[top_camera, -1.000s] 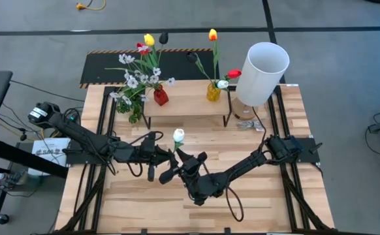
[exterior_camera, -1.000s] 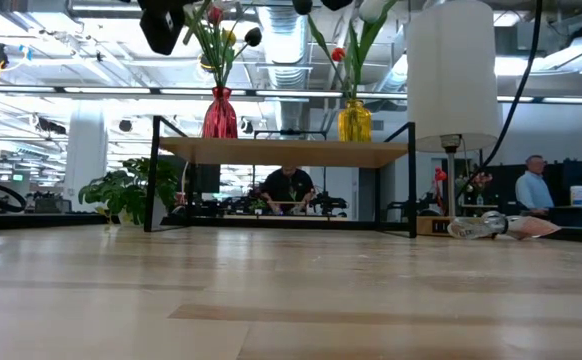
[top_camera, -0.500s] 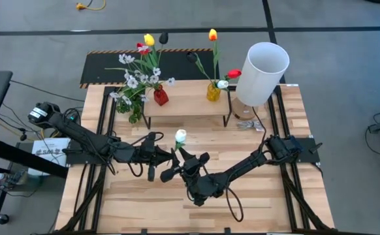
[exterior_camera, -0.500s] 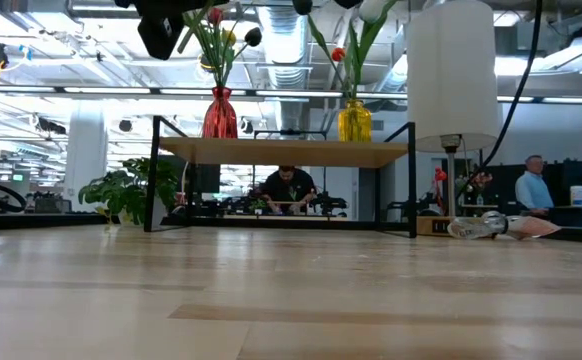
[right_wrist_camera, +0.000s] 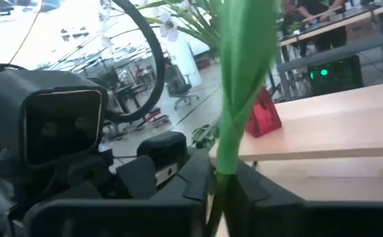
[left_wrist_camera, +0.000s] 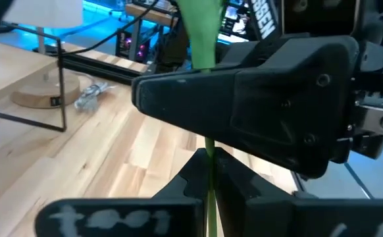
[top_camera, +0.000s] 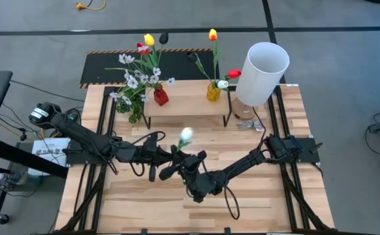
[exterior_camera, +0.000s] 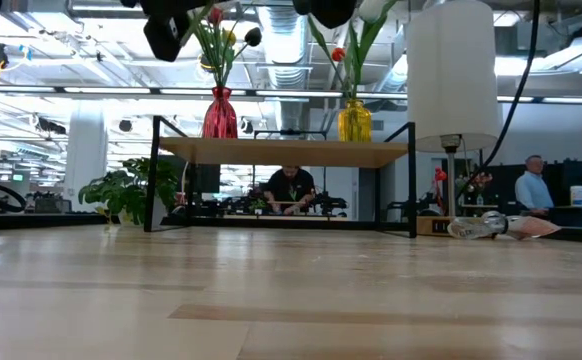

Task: Pick and place flowers into a vace then onto a shelf
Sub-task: Put the white flower into the yellow vase on the shelf

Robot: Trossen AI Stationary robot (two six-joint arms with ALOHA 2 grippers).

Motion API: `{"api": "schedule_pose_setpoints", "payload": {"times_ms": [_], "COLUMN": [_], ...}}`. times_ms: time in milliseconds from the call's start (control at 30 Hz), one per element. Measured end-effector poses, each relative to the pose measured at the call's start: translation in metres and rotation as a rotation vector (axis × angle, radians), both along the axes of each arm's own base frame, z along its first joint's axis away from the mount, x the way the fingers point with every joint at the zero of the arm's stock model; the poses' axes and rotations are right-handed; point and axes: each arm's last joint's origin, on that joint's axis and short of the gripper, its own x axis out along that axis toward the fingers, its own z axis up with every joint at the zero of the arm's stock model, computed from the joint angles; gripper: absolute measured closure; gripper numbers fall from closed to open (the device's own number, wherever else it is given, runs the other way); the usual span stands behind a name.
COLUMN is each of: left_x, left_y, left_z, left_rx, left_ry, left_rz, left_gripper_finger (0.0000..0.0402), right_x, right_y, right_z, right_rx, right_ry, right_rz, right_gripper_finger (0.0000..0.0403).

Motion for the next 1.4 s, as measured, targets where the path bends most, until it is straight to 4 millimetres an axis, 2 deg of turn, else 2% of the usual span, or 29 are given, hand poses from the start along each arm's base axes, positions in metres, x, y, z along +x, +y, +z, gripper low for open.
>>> {"api": "schedule_pose_setpoints", "payload": {"times_ms": [100,433,567,867,1067,1167,1267,1400], "left_x": [0.0,0.0,-0.001,-0.005,-0.018,-0.028,-0.035,-0.043], "left_y": [0.0,0.0,-0.004,-0.002,0.003,0.007,0.01,0.011], "left_z": [0.0,-0.001,0.0,0.0,0.013,0.018,0.021,0.024], "left_rx": [0.001,0.007,0.012,-0.041,-0.055,-0.051,-0.049,-0.046], "left_ry": [0.003,0.006,0.013,0.045,0.031,0.039,0.052,0.056], "left_rz": [-0.004,-0.032,-0.105,-0.13,-0.15,-0.139,-0.13,-0.132], "left_gripper_finger": [0.0401,0.0392,0.0356,0.0268,0.0253,0.0253,0.0253,0.0253], "right_x": [0.0,-0.002,-0.004,-0.01,-0.012,-0.017,-0.016,-0.02], "right_y": [0.001,0.001,-0.002,-0.004,-0.023,-0.043,-0.059,-0.076], "right_z": [0.0,0.0,-0.002,0.013,0.024,0.022,0.014,0.019], "right_rx": [-0.003,-0.019,-0.013,-0.076,-0.095,-0.078,-0.119,-0.11], "right_ry": [-0.001,0.068,0.125,0.225,0.259,0.24,0.326,0.313], "right_rz": [0.01,-0.053,-0.138,-0.118,-0.146,-0.181,-0.213,-0.244], "right_gripper_finger": [0.0397,0.0401,0.0403,0.0403,0.0403,0.0403,0.0403,0.0403]}}
